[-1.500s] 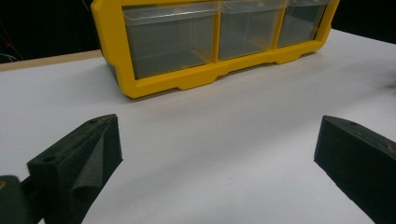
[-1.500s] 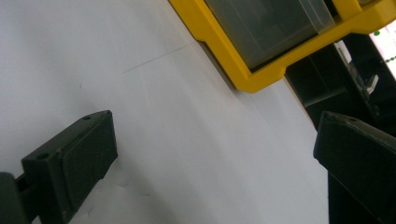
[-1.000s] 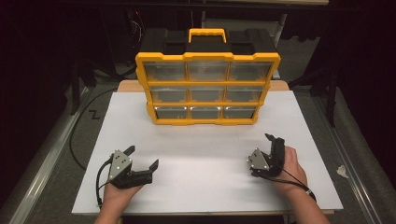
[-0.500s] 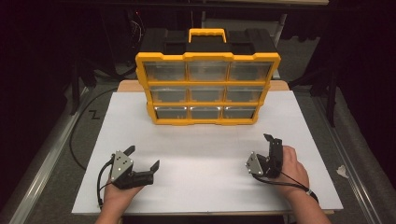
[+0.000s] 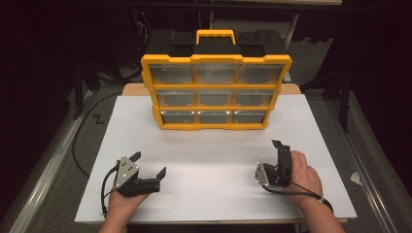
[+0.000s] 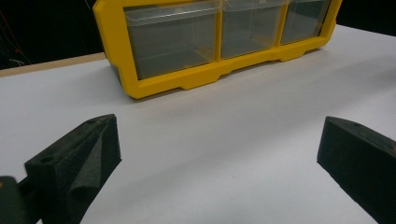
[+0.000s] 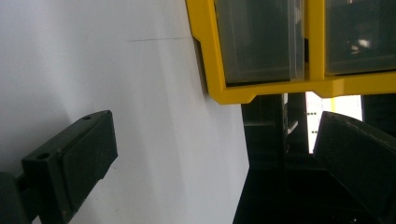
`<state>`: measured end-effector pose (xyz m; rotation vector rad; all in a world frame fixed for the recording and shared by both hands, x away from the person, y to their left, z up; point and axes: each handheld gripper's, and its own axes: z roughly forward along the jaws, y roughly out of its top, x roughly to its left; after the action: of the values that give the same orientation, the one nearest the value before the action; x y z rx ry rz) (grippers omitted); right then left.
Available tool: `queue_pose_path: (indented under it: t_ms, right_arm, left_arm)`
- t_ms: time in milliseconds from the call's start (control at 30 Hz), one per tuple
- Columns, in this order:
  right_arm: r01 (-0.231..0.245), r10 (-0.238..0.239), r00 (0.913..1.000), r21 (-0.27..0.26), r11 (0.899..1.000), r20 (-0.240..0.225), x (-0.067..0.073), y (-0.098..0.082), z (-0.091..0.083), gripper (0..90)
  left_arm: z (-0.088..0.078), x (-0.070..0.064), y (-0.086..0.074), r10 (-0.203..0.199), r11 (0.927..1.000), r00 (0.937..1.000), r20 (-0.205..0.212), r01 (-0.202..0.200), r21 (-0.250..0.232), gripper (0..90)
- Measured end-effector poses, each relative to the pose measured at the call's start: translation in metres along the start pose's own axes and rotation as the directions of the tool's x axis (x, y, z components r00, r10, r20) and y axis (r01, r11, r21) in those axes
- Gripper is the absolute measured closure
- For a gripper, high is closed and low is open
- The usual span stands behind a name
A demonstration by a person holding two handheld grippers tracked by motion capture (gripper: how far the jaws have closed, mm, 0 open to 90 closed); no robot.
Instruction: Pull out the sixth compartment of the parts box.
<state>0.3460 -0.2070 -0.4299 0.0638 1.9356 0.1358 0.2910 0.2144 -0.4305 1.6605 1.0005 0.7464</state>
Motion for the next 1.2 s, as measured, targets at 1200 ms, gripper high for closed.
queue_pose_path:
  t_ms: [1200]
  right_arm:
    - [0.07, -0.067, 0.9861, -0.014, 0.997, 0.152, 0.004, 0.03, 0.007, 35.5]
  left_arm:
    - [0.0, -0.002, 0.001, 0.025, 0.9994, 0.9988, 0.042, -0.024, -0.024, 0.5]
